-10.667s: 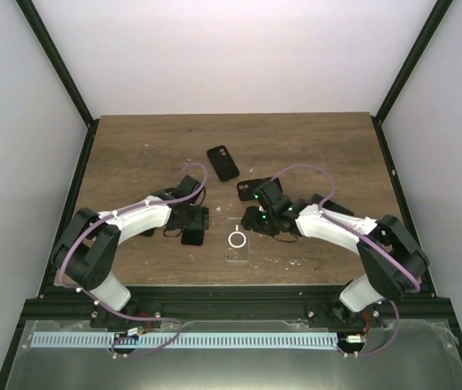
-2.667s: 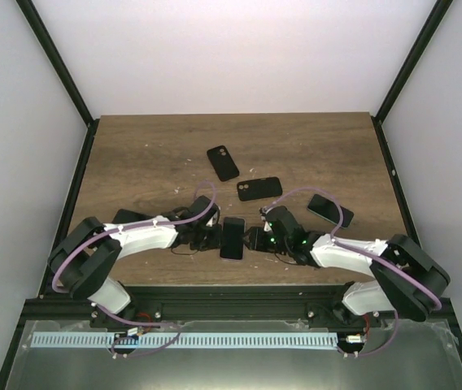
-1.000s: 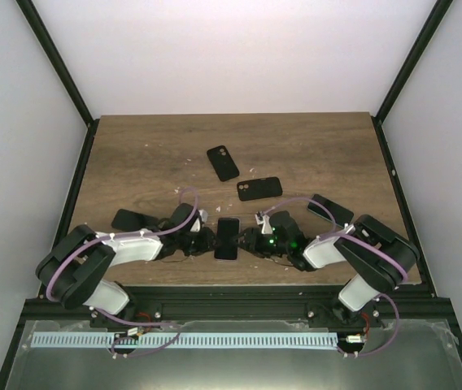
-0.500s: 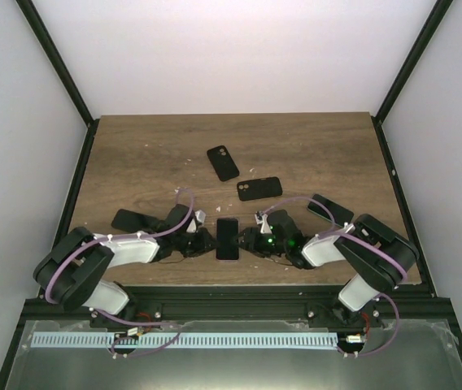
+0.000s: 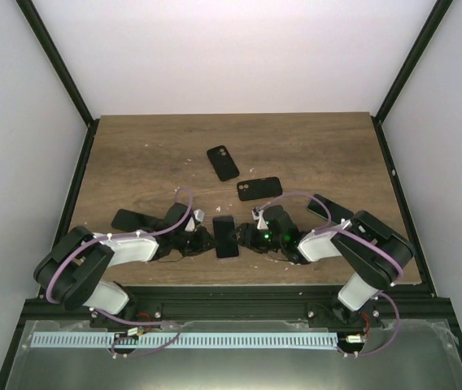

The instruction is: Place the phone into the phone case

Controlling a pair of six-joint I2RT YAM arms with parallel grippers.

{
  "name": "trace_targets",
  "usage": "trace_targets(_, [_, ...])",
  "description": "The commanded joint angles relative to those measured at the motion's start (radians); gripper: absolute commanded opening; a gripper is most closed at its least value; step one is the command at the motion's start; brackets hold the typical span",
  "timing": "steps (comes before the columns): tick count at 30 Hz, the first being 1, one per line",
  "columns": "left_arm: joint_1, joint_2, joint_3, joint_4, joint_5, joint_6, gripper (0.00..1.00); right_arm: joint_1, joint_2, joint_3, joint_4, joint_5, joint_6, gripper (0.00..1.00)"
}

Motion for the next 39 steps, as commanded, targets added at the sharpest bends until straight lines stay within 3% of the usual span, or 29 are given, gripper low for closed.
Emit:
trace_targets(1, [-0.005, 0.03, -0.027, -0.098, -0.035, 0.027, 0.14, 0.013, 0.065, 0.032, 0.059, -0.065, 0.013, 0.62])
trace_targets(7, [-0.003, 0.02, -0.023, -0.118, -0.039, 0.043, 0.19, 0.012, 0.042, 0.021, 0.267, -0.185, 0.095, 0.6])
trace_targets(17, [0.013, -0.057, -0.045, -0.176, -0.072, 0.065, 0.31, 0.013, 0.063, 0.039, 0.349, -0.245, 0.132, 0.59])
trace_targets(21, [0.026, -0.064, -0.057, -0.17, -0.064, 0.072, 0.23, 0.013, 0.088, 0.042, 0.361, -0.246, 0.133, 0.59])
trace_targets(26, [0.029, -0.065, -0.076, -0.137, -0.051, 0.066, 0.15, 0.016, 0.133, 0.042, 0.509, -0.285, 0.184, 0.59])
trace_targets(32, [0.032, -0.061, -0.099, -0.118, -0.047, 0.061, 0.12, 0.02, 0.124, 0.043, 0.562, -0.293, 0.199, 0.58])
trace_targets(39, [0.038, -0.098, -0.096, -0.155, -0.063, 0.066, 0.3, 0.031, 0.138, 0.043, 0.553, -0.292, 0.203, 0.58])
